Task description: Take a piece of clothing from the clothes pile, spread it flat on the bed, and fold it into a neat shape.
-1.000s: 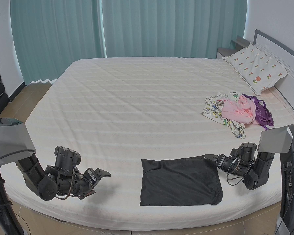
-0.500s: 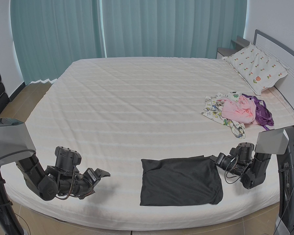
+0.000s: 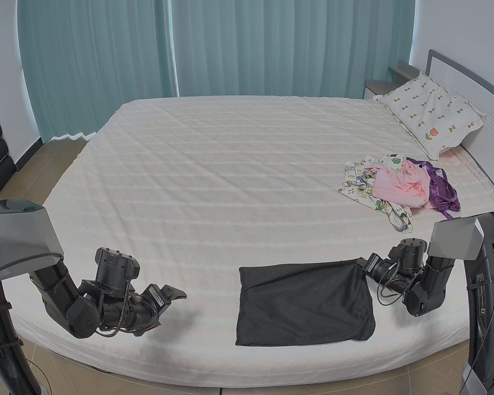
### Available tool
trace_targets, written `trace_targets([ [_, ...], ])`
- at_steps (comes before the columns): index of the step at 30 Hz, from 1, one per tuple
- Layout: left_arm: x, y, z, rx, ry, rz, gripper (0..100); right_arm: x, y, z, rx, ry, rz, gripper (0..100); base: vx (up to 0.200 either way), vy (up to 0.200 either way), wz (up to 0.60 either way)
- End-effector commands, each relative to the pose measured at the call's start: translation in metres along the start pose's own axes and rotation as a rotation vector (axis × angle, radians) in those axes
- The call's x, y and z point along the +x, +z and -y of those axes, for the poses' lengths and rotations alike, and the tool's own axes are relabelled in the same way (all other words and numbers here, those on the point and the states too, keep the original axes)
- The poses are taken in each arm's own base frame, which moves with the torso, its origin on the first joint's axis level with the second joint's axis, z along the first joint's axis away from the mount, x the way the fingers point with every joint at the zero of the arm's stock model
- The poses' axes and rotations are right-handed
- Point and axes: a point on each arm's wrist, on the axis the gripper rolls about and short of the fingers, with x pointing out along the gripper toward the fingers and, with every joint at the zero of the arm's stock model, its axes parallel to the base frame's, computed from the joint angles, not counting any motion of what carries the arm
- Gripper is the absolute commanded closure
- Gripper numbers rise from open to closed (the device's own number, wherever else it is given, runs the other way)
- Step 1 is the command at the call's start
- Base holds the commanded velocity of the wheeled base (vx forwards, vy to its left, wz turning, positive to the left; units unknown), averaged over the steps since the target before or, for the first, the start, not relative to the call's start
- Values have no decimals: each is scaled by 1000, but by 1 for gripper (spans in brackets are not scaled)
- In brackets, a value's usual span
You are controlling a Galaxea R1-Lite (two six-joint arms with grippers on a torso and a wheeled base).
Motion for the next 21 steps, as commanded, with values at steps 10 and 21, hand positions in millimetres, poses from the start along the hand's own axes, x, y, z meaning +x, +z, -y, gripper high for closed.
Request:
trace_targets([
  [10, 0, 0, 0, -1, 1, -1, 0, 2, 0, 2, 7, -16, 4, 100, 0, 0, 0],
  [21, 1, 1, 1, -2, -3, 1, 0, -15, 5, 0, 44, -16, 21, 0, 0, 0, 0],
])
